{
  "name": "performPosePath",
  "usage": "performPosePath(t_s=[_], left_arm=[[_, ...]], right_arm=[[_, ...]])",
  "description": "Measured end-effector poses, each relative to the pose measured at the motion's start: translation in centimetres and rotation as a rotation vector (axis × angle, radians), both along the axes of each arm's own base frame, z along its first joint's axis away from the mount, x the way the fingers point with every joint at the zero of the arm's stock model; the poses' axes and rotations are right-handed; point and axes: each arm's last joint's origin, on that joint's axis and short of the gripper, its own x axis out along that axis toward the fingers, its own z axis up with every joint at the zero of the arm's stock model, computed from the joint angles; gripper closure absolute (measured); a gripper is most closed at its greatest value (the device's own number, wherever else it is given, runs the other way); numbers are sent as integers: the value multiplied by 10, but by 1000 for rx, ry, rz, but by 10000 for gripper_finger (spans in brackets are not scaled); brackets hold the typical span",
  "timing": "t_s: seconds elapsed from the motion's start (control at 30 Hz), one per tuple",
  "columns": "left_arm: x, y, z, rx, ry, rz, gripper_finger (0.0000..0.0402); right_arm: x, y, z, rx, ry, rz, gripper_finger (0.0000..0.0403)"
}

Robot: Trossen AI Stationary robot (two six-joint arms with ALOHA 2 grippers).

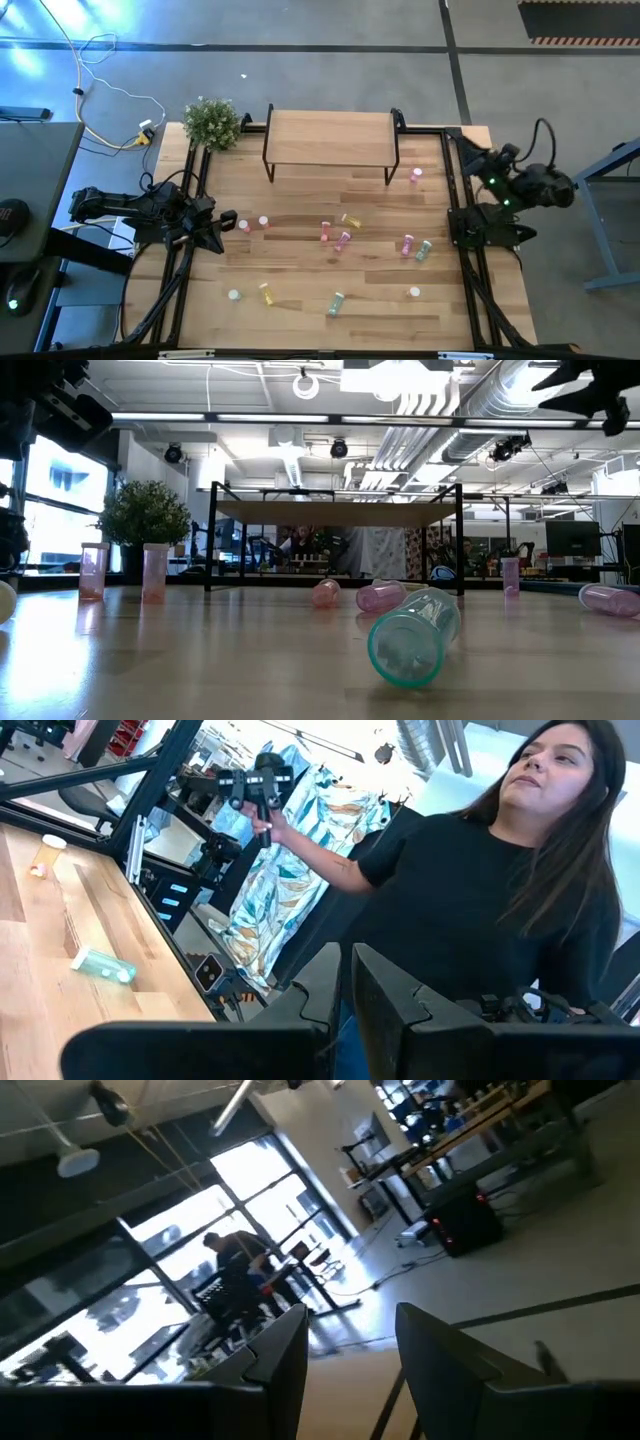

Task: Pick and place medicine bottles onto shelf by color
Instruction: Put the top right purple pill bottle on the shelf

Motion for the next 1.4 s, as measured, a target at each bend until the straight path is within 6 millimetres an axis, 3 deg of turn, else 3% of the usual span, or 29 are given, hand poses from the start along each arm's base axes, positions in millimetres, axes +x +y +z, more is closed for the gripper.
performPosePath(t_s=[0.53, 0.67, 0.83, 1.03, 1.23, 1.4], left_arm=[[0, 0, 0, -1, -3, 0, 382], [0, 0, 0, -1, -3, 0, 382], [0, 0, 0, -2, -2, 0, 382], [0, 0, 0, -2, -2, 0, 382], [0, 0, 0, -23, 14, -6, 382], [0, 0, 0, -22, 13, -5, 382]], right_arm=[[-5, -1, 73, -90, 264, 37, 258], [9, 4, 93, -136, 331, 140, 258], [43, 17, 112, -192, 432, 247, 258], [76, 25, 128, -249, 570, 169, 258], [94, 10, 147, -251, 689, 65, 258], [92, -16, 145, -62, 779, 7, 258]])
